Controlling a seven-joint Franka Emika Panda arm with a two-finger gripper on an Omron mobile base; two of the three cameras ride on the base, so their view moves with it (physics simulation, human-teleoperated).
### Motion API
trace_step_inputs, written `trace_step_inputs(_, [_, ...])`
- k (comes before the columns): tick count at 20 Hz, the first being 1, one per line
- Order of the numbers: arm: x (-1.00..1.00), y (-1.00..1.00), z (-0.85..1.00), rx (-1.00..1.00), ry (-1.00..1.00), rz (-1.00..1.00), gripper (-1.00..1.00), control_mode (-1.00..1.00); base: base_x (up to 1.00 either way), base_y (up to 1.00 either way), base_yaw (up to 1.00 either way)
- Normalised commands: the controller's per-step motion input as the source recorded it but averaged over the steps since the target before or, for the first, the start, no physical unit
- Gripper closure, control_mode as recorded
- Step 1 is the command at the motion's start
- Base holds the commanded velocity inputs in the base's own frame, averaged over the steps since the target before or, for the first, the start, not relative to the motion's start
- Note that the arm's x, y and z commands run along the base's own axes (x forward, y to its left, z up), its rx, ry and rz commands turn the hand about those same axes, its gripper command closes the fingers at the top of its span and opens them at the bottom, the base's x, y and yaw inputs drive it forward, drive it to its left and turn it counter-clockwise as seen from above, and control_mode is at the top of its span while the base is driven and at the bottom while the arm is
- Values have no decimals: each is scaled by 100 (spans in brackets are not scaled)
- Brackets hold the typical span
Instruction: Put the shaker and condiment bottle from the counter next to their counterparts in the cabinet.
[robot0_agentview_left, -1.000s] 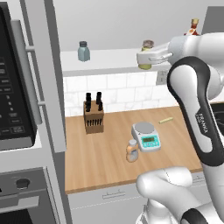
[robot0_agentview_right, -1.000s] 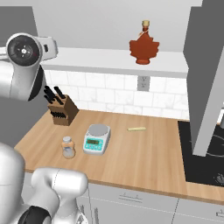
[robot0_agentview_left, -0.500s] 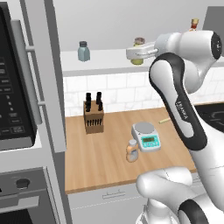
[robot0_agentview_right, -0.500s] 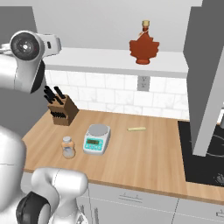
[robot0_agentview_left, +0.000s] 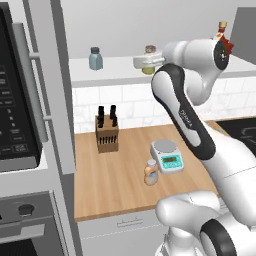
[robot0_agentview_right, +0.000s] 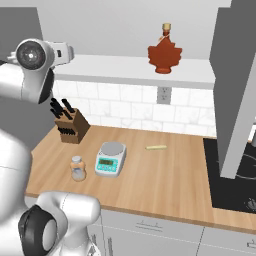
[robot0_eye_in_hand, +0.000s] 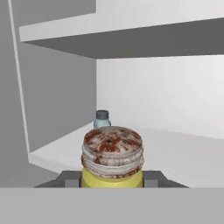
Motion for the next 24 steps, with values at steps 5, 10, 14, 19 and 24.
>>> trace_step_inputs(5, [49,0,0,0,0,-8,100,-100,0,0,0])
trace_step_inputs(10, [55,6,0,0,0,-9,100,-100,0,0,0])
trace_step_inputs(14, [52,14,0,1,4,-10,100,-100,0,0,0])
trace_step_inputs(19, [43,19,0,3,8,-7,100,-100,0,0,0])
trace_step_inputs(24, [31,3,-7,1,7,-3,100,-100,0,0,0])
